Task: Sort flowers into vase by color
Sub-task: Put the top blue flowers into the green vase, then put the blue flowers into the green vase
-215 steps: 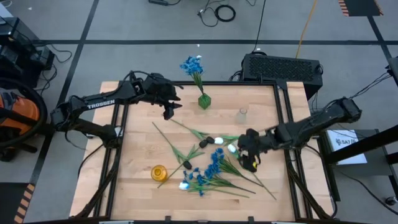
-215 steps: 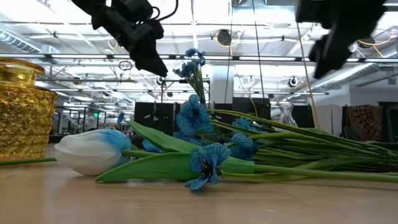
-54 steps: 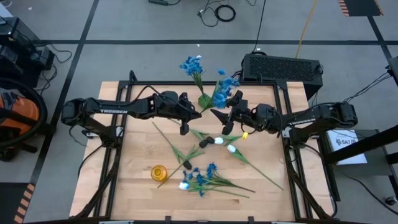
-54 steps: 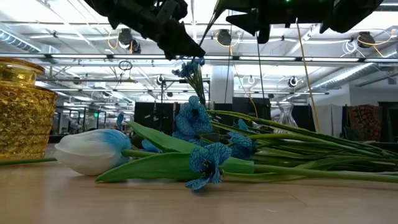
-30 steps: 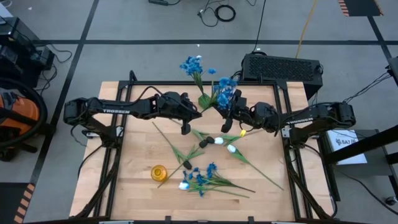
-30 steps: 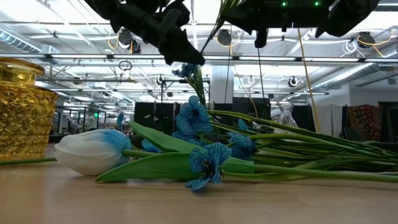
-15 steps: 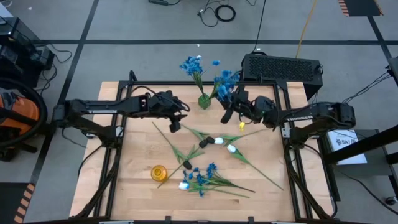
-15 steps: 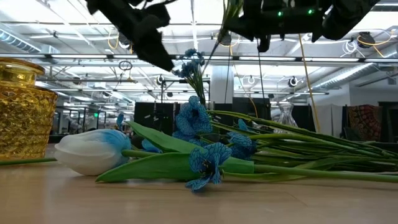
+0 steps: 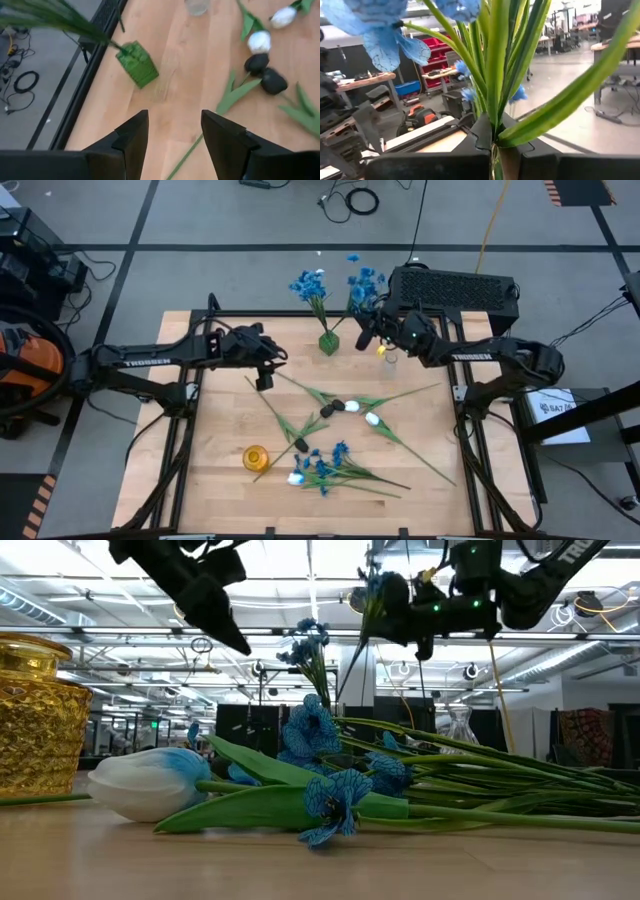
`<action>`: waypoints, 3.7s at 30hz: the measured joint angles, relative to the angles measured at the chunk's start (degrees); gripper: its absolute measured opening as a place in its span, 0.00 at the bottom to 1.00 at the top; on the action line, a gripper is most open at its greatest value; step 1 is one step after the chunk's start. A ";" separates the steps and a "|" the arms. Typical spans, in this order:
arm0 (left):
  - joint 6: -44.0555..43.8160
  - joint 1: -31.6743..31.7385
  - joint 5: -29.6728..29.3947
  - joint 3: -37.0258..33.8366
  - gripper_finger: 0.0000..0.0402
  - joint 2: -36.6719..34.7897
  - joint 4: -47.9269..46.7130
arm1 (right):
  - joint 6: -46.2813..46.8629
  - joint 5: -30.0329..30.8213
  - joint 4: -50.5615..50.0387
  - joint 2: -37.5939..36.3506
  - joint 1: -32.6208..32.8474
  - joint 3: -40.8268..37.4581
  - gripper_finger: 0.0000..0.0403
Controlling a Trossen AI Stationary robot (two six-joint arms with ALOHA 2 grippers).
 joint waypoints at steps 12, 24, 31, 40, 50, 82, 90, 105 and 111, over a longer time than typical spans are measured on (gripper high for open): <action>-0.88 1.98 0.89 -0.65 0.47 -0.05 1.90 | 1.35 -0.30 2.25 5.60 -1.53 0.00 0.01; -0.93 1.98 2.29 -0.65 0.47 -0.03 3.09 | 1.46 -0.08 1.53 5.91 -1.79 0.00 0.04; -0.99 1.98 3.72 -0.65 0.47 -0.01 4.71 | 2.45 -0.10 0.67 5.92 -1.79 0.00 0.14; -0.90 1.98 3.72 -0.65 0.47 -0.01 6.21 | 2.57 -0.42 0.70 7.05 -1.77 0.00 0.33; 0.22 1.98 3.72 -0.65 0.47 -0.01 7.25 | 2.94 -4.10 0.49 11.79 -1.68 2.75 0.47; 0.15 1.98 3.72 -0.65 0.47 -0.01 7.07 | -4.52 -12.39 -51.03 5.42 -2.84 15.48 0.82; 0.17 1.98 3.72 -0.65 0.47 -0.01 6.87 | -5.27 -11.90 -56.11 1.25 -3.13 15.50 0.82; -2.53 1.42 9.73 -0.65 0.47 0.01 7.70 | -1.47 -9.89 -80.05 -18.64 0.96 15.48 0.82; -2.80 -0.20 10.82 -0.65 0.47 0.01 8.47 | 4.85 -1.05 -87.99 -25.59 12.21 15.48 0.82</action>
